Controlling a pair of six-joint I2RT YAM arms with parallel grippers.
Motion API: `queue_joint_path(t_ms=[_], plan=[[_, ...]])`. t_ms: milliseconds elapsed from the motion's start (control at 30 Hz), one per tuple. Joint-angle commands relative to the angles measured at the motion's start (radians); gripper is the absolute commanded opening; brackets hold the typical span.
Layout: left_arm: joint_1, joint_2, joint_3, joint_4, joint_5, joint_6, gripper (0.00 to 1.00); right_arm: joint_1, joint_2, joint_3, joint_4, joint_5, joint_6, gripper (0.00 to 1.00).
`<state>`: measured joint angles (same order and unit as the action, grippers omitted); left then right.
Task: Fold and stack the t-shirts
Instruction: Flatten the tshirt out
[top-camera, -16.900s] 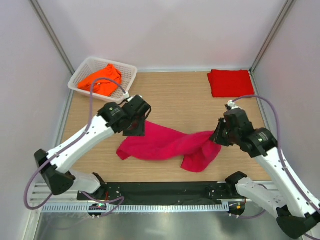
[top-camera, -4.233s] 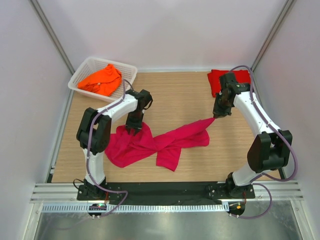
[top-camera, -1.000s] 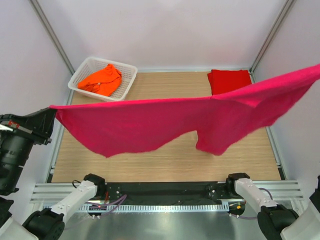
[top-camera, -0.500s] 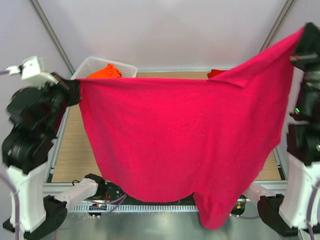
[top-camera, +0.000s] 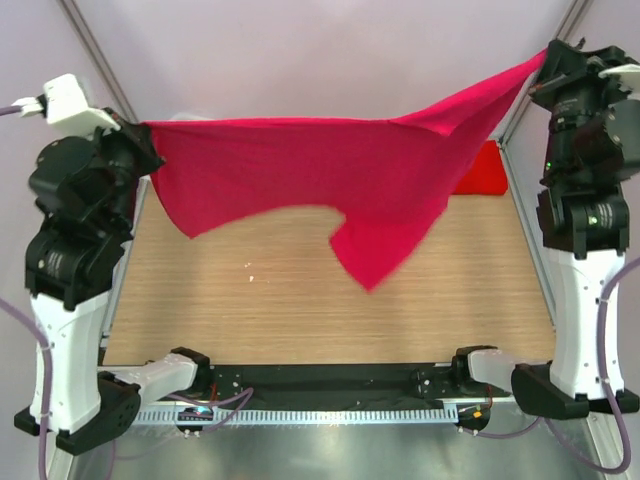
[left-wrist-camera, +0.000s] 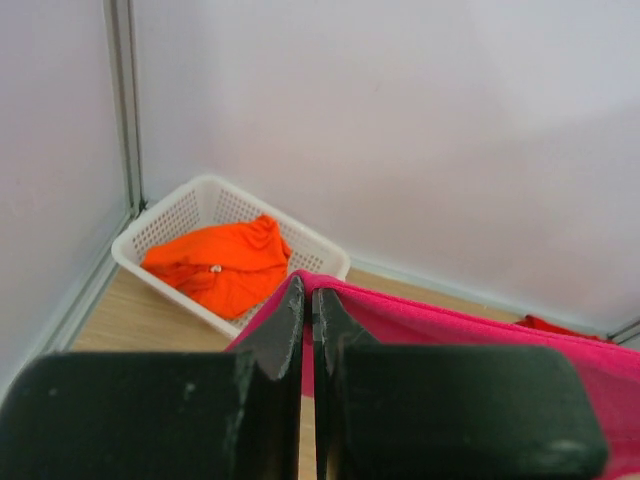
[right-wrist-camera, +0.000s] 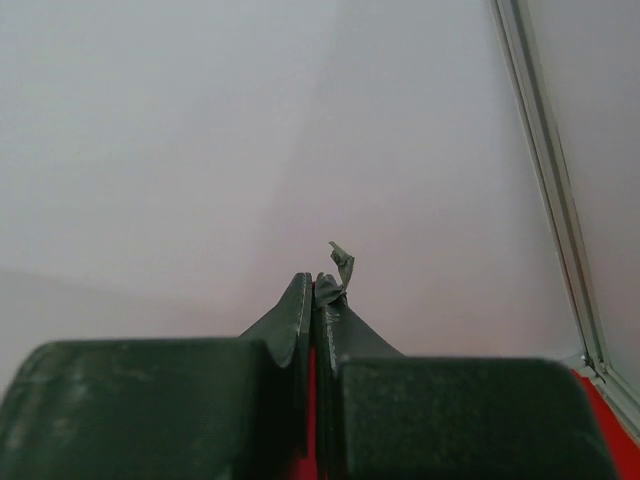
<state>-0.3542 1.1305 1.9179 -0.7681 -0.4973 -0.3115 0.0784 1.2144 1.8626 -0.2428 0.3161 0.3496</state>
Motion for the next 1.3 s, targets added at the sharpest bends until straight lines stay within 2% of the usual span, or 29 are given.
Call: queue_joint_path(t_ms=[0,233,533,733,833,967,1067,1100,1267], plan=[[0.000,-0.072,0.069,0.069,-0.027,0.014,0.00,0.000,-0.096,0.053,0.117,0.049,-0.023,0.01],[0.000,-0.155,0.151,-0.037,-0.011,-0.018,0.00,-0.002,-0.174,0.105,0.047,0.037,-0.011,0.01],[0.000,-0.233,0.225,-0.071,0.017,-0.020,0.00,0.001,-0.225,0.207,-0.012,0.018,0.017,0.01],[0.000,-0.215,0.185,-0.036,-0.004,-0.003,0.00,0.000,-0.185,0.233,-0.013,0.026,0.022,0.01],[0.001,-0.190,0.084,0.010,-0.007,0.002,0.00,0.000,-0.171,0.146,0.013,0.032,0.022,0.01],[0.001,-0.156,-0.110,0.073,-0.027,0.000,0.00,0.000,-0.164,-0.104,0.082,0.037,0.028,0.01],[0.000,-0.137,-0.317,0.144,-0.061,-0.005,0.00,0.000,-0.144,-0.276,0.131,0.037,0.034,0.01],[0.001,-0.120,-0.411,0.179,-0.073,-0.006,0.00,0.000,-0.138,-0.322,0.161,0.037,0.031,0.01],[0.037,0.004,-0.609,0.245,-0.044,-0.032,0.00,-0.002,-0.052,-0.549,0.238,0.052,0.009,0.01]])
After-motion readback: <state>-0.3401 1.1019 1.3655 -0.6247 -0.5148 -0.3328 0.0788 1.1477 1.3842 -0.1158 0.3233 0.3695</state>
